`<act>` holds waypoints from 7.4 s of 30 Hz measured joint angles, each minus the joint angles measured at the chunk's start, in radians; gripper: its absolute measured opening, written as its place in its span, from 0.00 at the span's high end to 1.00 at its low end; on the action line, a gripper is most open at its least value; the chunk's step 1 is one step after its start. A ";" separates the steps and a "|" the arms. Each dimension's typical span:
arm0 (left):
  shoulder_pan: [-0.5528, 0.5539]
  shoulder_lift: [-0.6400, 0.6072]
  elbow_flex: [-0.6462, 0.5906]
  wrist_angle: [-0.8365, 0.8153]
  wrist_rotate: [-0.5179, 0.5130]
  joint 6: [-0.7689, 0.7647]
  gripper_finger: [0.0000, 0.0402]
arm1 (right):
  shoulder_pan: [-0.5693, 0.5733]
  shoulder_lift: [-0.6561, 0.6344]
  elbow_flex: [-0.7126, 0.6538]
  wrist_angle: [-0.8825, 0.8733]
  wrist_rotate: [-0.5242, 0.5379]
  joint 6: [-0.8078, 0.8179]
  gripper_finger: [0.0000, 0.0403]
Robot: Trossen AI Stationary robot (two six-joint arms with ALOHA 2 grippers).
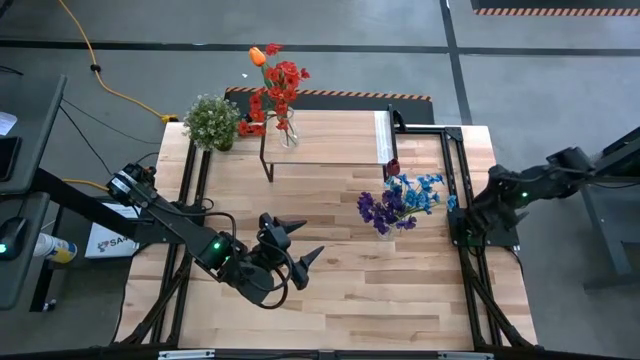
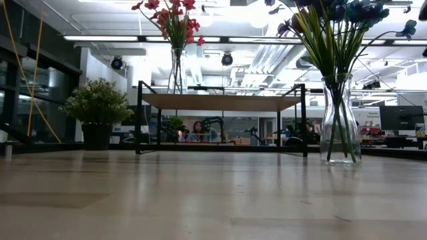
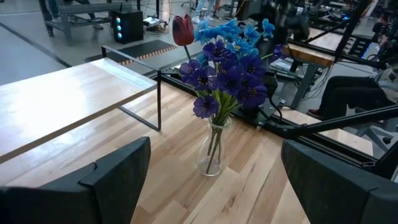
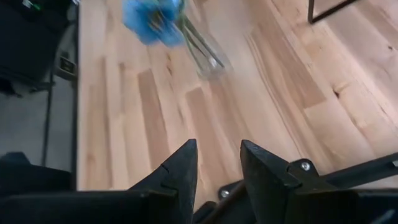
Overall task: Pick and place flowers into a vace then onto a shelf
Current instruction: Put the right transparent vase on the shelf
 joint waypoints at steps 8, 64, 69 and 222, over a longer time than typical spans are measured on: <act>0.000 0.000 0.000 0.001 0.000 0.000 0.02 | 0.000 -0.020 -0.149 0.104 -0.003 -0.018 0.72; 0.000 0.000 -0.001 -0.023 0.037 0.004 0.02 | 0.000 0.036 -0.337 0.488 0.341 0.425 0.72; 0.000 0.000 -0.001 -0.023 0.038 0.004 0.02 | 0.000 0.038 -0.441 0.561 0.285 0.386 0.72; 0.000 0.000 -0.001 -0.074 0.072 0.003 0.02 | 0.050 0.073 -0.774 1.135 0.343 0.548 0.72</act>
